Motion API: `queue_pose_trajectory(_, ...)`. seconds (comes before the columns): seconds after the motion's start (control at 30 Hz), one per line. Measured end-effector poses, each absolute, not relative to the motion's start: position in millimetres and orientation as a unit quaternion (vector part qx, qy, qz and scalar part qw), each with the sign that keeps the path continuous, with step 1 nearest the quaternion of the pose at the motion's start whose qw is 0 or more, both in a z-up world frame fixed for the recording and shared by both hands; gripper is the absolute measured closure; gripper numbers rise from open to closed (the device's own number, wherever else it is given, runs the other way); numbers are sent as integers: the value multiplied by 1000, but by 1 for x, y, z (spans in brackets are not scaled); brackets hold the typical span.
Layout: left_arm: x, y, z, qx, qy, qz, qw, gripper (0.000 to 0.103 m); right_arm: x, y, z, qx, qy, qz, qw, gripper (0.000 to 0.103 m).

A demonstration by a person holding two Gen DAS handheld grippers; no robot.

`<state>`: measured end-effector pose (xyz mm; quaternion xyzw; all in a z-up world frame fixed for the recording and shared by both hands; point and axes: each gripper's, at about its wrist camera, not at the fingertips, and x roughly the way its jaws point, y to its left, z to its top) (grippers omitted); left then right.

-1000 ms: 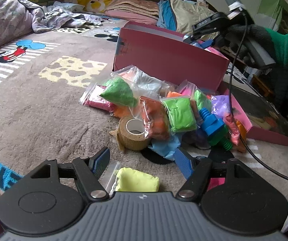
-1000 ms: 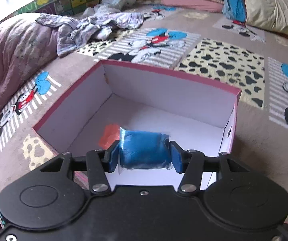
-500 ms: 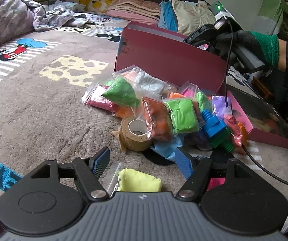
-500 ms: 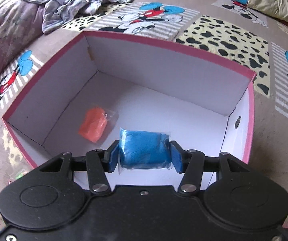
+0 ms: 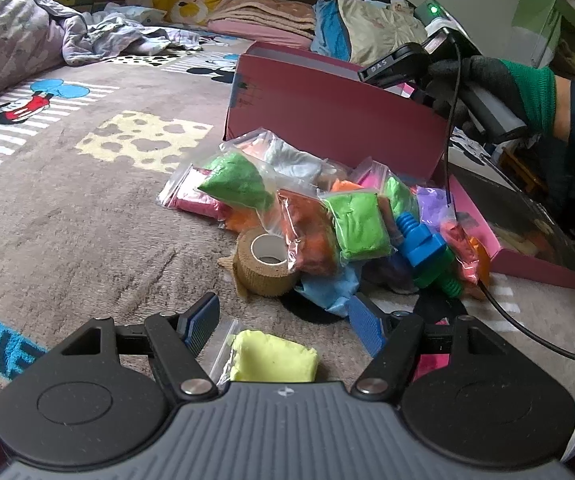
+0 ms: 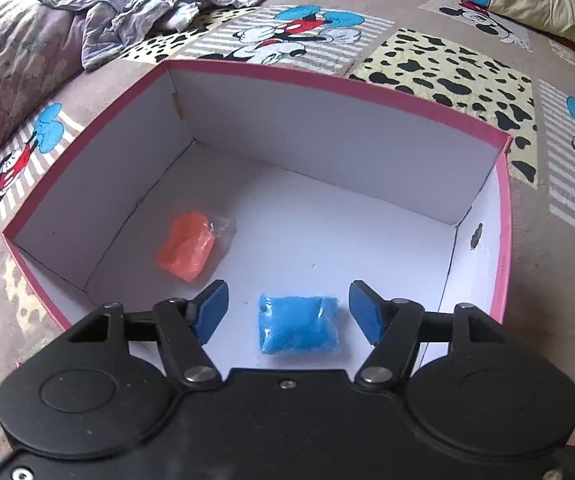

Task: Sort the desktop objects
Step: 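Open the right tool to drop the blue packet into the box, then close the left tool on the yellow packet while the right tool returns to the pile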

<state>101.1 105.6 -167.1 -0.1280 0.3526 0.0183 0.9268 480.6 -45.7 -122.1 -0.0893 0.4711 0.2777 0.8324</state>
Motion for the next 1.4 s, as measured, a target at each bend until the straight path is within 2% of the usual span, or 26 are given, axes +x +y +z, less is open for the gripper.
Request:
queue_pose_trajectory(0.8, 100, 95, -176, -66, 400, 3, 914, 32, 386, -120, -67, -18, 394, 339, 854, 36)
queue_pose_trajectory(1.4, 108, 99, -182, -62, 425, 22, 903, 32, 264, -184, -104, 29, 399, 346, 849, 36)
